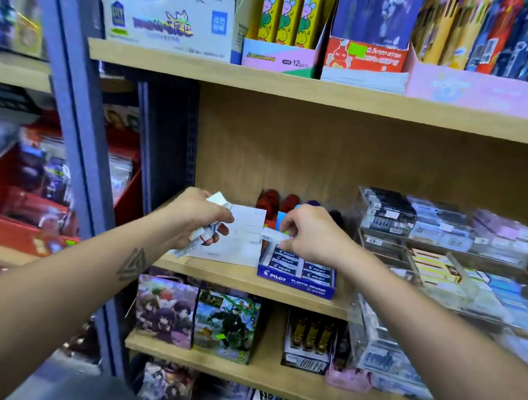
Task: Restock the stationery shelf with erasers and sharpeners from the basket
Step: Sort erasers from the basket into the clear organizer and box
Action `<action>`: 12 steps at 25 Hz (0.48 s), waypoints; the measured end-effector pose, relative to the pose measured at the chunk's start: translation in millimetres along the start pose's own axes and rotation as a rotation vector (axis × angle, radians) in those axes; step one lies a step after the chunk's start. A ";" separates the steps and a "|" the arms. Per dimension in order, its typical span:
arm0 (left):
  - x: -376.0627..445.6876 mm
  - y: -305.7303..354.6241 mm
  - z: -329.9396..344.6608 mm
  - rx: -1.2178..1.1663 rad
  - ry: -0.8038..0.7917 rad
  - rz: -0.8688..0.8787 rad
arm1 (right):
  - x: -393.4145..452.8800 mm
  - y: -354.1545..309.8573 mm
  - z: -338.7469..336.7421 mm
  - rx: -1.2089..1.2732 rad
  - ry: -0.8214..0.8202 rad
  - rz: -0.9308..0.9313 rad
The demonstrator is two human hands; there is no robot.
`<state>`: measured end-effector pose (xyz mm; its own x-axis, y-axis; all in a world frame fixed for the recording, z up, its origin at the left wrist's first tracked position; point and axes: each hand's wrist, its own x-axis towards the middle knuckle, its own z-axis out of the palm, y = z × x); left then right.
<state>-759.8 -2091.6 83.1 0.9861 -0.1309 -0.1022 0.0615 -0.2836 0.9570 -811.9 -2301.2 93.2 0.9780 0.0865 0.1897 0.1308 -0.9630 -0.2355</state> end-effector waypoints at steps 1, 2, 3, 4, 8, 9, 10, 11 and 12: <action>2.2 -5.9 -5.9 0.000 0.015 0.002 | 7.9 -5.1 4.7 -0.020 -0.006 -0.001; 4.0 -11.9 -10.0 0.003 0.020 0.004 | 15.4 -9.7 9.2 -0.038 -0.011 0.001; 4.8 -17.7 -12.0 0.011 0.016 0.006 | 22.1 -13.2 14.0 -0.049 -0.020 0.008; 5.3 -22.8 -12.2 0.025 0.006 0.008 | 27.3 -16.2 18.3 -0.057 -0.032 0.009; 4.8 -33.9 -12.2 0.119 -0.063 -0.004 | 43.0 -30.7 34.5 -0.086 -0.083 -0.012; 4.0 -34.1 -12.9 0.144 -0.079 -0.005 | 45.0 -33.7 36.8 -0.106 -0.085 -0.008; 3.9 -34.6 -13.8 0.170 -0.089 -0.003 | 46.6 -36.9 38.9 -0.135 -0.088 0.001; 3.5 -34.8 -14.8 0.190 -0.096 -0.003 | 47.4 -39.6 40.8 -0.167 -0.089 0.008; 3.6 -34.9 -16.1 0.199 -0.100 -0.009 | 48.5 -42.1 42.9 -0.195 -0.090 0.012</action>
<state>-755.9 -2066.9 53.7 0.9648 -0.2184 -0.1466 0.0289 -0.4659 0.8844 -763.0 -2245.5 71.5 0.9910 0.0889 0.0996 0.0940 -0.9945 -0.0469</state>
